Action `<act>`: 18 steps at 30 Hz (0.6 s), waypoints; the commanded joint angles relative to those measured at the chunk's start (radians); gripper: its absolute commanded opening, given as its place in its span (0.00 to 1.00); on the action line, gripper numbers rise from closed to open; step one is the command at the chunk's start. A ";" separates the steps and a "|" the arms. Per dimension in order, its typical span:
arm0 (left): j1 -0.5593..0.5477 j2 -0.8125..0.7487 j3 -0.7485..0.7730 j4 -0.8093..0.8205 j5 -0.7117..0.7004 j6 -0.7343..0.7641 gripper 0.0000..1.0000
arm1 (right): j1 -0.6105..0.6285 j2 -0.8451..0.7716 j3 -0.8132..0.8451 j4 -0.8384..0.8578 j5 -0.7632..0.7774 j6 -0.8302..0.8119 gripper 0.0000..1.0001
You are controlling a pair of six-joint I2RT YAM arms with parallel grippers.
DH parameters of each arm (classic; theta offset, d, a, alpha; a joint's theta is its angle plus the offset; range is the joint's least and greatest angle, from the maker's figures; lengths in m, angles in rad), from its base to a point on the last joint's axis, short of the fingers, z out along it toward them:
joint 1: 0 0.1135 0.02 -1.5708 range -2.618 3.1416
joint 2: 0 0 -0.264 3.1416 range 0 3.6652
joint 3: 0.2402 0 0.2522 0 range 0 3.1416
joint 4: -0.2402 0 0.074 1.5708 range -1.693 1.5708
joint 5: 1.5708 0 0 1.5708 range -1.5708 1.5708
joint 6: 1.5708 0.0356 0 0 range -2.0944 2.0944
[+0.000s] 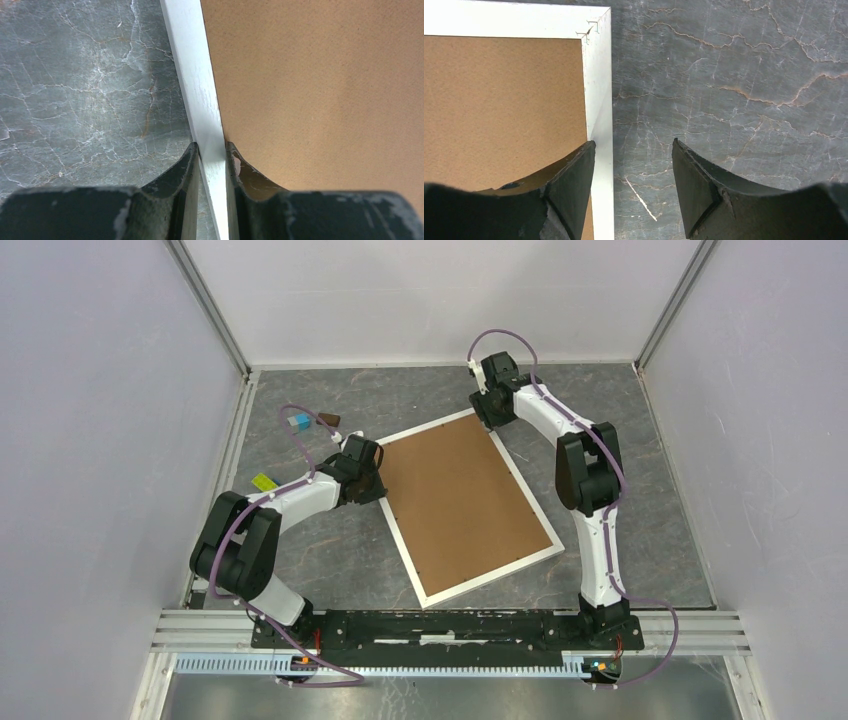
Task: Put the photo into the frame
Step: Install the photo frame at the center of the board.
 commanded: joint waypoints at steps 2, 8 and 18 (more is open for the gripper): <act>-0.007 0.042 -0.028 0.000 0.032 0.047 0.02 | 0.033 -0.012 -0.030 -0.054 -0.015 0.017 0.64; -0.007 0.042 -0.028 0.001 0.031 0.047 0.02 | 0.043 -0.004 -0.051 -0.038 -0.016 0.017 0.64; -0.007 0.043 -0.027 0.002 0.033 0.048 0.02 | 0.081 0.011 -0.066 -0.023 -0.055 0.035 0.64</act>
